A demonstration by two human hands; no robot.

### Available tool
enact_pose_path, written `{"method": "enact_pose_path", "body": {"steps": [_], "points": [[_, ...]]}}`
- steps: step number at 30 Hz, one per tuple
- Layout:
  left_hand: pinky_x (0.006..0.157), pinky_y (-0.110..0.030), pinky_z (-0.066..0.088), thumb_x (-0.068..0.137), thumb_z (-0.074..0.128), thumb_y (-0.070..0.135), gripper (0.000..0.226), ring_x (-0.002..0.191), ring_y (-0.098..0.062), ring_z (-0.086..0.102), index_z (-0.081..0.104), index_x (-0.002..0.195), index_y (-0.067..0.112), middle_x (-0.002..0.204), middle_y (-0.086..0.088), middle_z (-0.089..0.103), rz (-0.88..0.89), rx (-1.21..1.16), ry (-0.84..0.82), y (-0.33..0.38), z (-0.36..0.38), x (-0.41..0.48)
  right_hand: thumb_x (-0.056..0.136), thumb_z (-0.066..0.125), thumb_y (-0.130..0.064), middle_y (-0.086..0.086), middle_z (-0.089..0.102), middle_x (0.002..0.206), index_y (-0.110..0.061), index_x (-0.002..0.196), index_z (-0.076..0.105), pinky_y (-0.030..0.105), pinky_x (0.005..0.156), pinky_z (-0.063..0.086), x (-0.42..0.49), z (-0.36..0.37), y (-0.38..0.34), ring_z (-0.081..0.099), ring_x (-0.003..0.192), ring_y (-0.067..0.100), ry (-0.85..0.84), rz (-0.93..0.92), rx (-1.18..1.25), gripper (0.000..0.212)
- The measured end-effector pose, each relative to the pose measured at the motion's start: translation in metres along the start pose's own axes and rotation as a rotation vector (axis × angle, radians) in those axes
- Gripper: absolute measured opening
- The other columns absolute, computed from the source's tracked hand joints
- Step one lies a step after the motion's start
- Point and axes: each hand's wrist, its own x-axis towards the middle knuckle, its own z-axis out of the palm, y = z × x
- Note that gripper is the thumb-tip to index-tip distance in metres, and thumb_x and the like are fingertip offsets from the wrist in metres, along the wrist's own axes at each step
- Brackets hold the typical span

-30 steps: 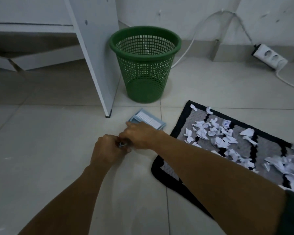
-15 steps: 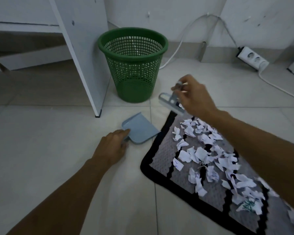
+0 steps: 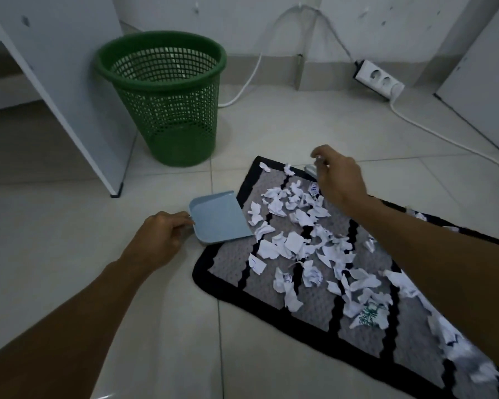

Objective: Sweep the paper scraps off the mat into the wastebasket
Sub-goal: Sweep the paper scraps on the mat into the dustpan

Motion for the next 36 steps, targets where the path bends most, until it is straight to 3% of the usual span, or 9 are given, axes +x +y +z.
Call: {"method": "enact_pose_path", "body": {"steps": [3, 7, 10, 12, 19, 26, 28, 31, 36], "points": [[0.081, 0.001, 0.039, 0.078, 0.058, -0.017, 0.034, 0.089, 0.0, 0.056, 0.072, 0.1, 0.004, 0.093, 0.038, 0.056, -0.032, -0.032, 0.003, 0.006, 0.006, 0.002, 0.1, 0.049, -0.012, 0.006, 0.07, 0.089, -0.014, 0.114, 0.061, 0.019, 0.058, 0.038, -0.004, 0.009, -0.029, 0.06, 0.066, 0.021, -0.075, -0.093, 0.092, 0.018], [0.085, -0.018, 0.045, 0.081, 0.054, -0.015, 0.035, 0.089, 0.005, 0.054, 0.073, 0.101, 0.007, 0.076, 0.058, 0.048, -0.024, -0.039, -0.088, 0.006, 0.018, 0.007, 0.095, 0.057, -0.009, 0.007, 0.072, 0.088, -0.017, 0.107, 0.063, 0.031, 0.069, 0.052, -0.001, 0.005, -0.052, 0.065, 0.075, 0.026, -0.097, -0.143, 0.169, 0.016], [0.091, -0.034, 0.052, 0.08, 0.051, -0.014, 0.04, 0.095, -0.014, 0.065, 0.073, 0.103, 0.01, 0.102, 0.014, 0.071, -0.053, -0.044, -0.11, 0.007, 0.025, 0.01, 0.096, 0.055, -0.01, 0.008, 0.072, 0.084, -0.017, 0.108, 0.062, 0.033, 0.07, 0.053, 0.004, -0.001, -0.051, 0.066, 0.075, 0.028, -0.033, -0.149, 0.128, 0.016], [0.089, -0.039, 0.053, 0.079, 0.05, -0.011, 0.042, 0.097, -0.021, 0.066, 0.073, 0.104, 0.013, 0.107, -0.004, 0.072, -0.088, -0.051, -0.113, 0.006, 0.028, 0.011, 0.099, 0.051, -0.011, 0.011, 0.071, 0.084, -0.016, 0.112, 0.06, 0.033, 0.064, 0.052, 0.0, 0.001, -0.049, 0.065, 0.069, 0.031, -0.052, -0.156, 0.057, 0.017], [0.076, -0.032, 0.054, 0.079, 0.056, -0.006, 0.041, 0.081, -0.022, 0.068, 0.071, 0.108, 0.02, 0.097, -0.007, 0.075, -0.073, -0.013, -0.14, 0.013, 0.033, 0.01, 0.095, 0.053, -0.005, 0.012, 0.068, 0.077, -0.017, 0.107, 0.06, 0.044, 0.06, 0.053, -0.035, 0.022, -0.07, 0.06, 0.063, 0.03, -0.096, -0.145, 0.14, 0.018], [0.069, -0.038, 0.055, 0.079, 0.055, -0.001, 0.033, 0.075, -0.023, 0.065, 0.073, 0.098, 0.018, 0.086, -0.004, 0.075, -0.057, 0.035, -0.19, 0.008, 0.032, 0.009, 0.097, 0.056, -0.009, 0.008, 0.074, 0.095, -0.019, 0.112, 0.061, 0.045, 0.073, 0.061, -0.022, -0.005, -0.077, 0.072, 0.083, 0.029, -0.017, -0.025, 0.342, 0.019], [0.069, -0.038, 0.055, 0.077, 0.054, -0.002, 0.033, 0.075, -0.021, 0.065, 0.074, 0.095, 0.019, 0.085, 0.0, 0.075, -0.033, 0.031, -0.191, 0.007, 0.031, 0.009, 0.097, 0.055, -0.011, 0.008, 0.074, 0.094, -0.018, 0.112, 0.061, 0.041, 0.074, 0.061, -0.017, -0.015, -0.069, 0.072, 0.082, 0.026, 0.04, -0.046, 0.279, 0.017], [0.069, -0.038, 0.055, 0.075, 0.053, -0.005, 0.035, 0.071, -0.017, 0.064, 0.075, 0.091, 0.017, 0.082, 0.003, 0.074, 0.0, 0.013, -0.183, 0.006, 0.027, 0.009, 0.098, 0.054, -0.015, 0.011, 0.074, 0.094, -0.016, 0.113, 0.061, 0.029, 0.061, 0.055, -0.016, -0.027, -0.048, 0.068, 0.072, 0.026, 0.092, -0.093, 0.099, 0.016], [0.07, -0.039, 0.056, 0.072, 0.045, 0.008, 0.038, 0.073, -0.023, 0.067, 0.076, 0.093, 0.011, 0.087, -0.004, 0.075, 0.089, 0.016, -0.197, 0.006, 0.019, 0.006, 0.098, 0.049, -0.011, 0.021, 0.071, 0.087, -0.012, 0.117, 0.055, 0.041, 0.063, 0.051, -0.028, -0.04, 0.002, 0.063, 0.068, 0.037, 0.062, -0.073, -0.263, 0.02]]}}
